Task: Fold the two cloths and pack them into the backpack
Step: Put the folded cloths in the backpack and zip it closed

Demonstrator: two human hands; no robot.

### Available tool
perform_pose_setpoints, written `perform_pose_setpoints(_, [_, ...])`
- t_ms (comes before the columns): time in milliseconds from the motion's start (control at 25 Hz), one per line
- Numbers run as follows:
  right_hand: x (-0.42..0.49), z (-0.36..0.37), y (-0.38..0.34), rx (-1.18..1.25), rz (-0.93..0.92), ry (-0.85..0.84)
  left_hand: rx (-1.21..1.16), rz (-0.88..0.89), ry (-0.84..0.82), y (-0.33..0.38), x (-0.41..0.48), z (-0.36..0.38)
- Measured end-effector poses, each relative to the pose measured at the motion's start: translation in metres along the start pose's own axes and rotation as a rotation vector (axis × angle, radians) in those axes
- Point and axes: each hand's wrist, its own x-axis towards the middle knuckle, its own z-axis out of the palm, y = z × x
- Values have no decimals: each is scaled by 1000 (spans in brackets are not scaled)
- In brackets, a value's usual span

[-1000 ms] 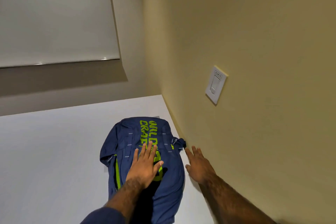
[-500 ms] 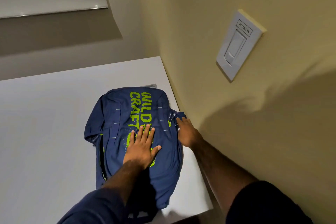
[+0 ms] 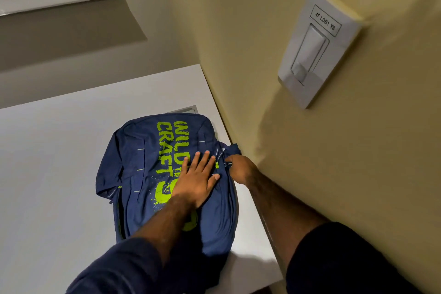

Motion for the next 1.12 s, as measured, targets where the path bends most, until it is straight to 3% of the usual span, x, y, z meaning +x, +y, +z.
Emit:
perform_pose_setpoints(200, [3,0,-4,-73,2,43,119,15,-182,-9,30,4])
perform_pose_setpoints(480, [2,-1,-11,-198,91,29,144,1,-243,-9,31,6])
perform_pose_setpoints(720, [-25,2,-14,-479,-16,139,146,-8,-300,-9,33,2])
perform_pose_setpoints(1120, [-106,20,-4,-401,-31,132,167,1,-336,-8,34,-2])
